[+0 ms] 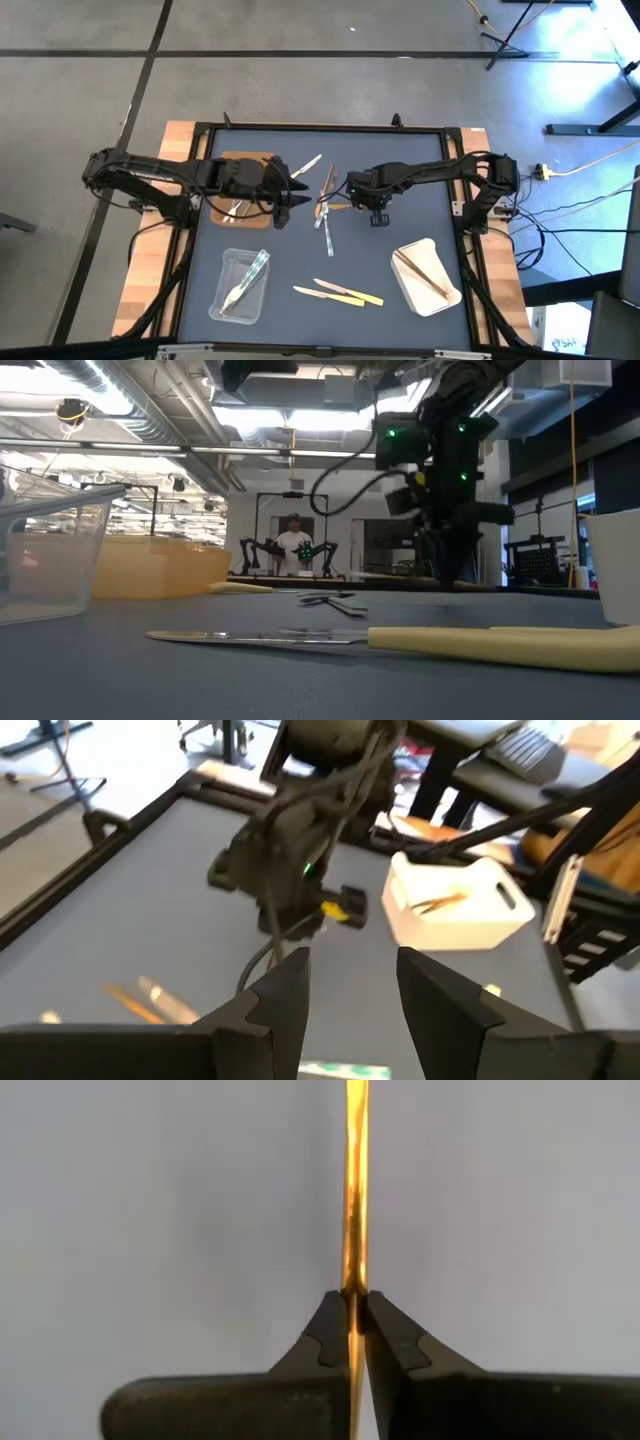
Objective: Sort silverware by color (type)
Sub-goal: Put the gold knife into the white bin
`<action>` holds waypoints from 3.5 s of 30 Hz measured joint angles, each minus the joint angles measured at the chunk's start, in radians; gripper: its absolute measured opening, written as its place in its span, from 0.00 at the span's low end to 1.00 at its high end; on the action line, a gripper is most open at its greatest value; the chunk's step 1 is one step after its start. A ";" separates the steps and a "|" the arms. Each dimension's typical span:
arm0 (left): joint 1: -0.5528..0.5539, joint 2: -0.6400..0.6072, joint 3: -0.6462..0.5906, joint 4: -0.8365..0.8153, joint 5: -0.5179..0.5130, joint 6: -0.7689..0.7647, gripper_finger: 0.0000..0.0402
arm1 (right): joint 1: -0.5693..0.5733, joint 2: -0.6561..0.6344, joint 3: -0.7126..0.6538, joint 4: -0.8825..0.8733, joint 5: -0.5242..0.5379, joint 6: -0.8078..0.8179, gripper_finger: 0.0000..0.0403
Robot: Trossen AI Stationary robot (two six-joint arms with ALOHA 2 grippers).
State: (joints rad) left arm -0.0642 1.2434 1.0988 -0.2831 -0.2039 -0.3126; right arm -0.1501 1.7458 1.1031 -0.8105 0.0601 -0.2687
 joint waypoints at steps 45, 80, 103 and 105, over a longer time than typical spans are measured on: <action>0.112 0.212 0.000 -0.117 0.177 -0.378 0.36 | 0.347 -0.004 0.155 0.494 0.638 -0.740 0.00; 0.112 0.263 0.000 -0.097 0.230 -0.393 0.25 | 0.346 -0.004 0.155 0.581 0.658 -0.887 0.00; 0.112 0.263 0.000 -0.101 0.220 -0.392 0.04 | 0.346 -0.004 0.155 0.576 0.656 -0.886 0.08; 0.111 0.263 0.000 -0.090 0.223 -0.390 0.04 | 0.346 -0.004 0.155 0.582 0.652 -0.886 0.11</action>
State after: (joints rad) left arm 0.0470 1.5063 1.0985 -0.3729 0.0189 -0.7027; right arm 0.1959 1.7416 1.2583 -0.2288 0.7123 -1.1545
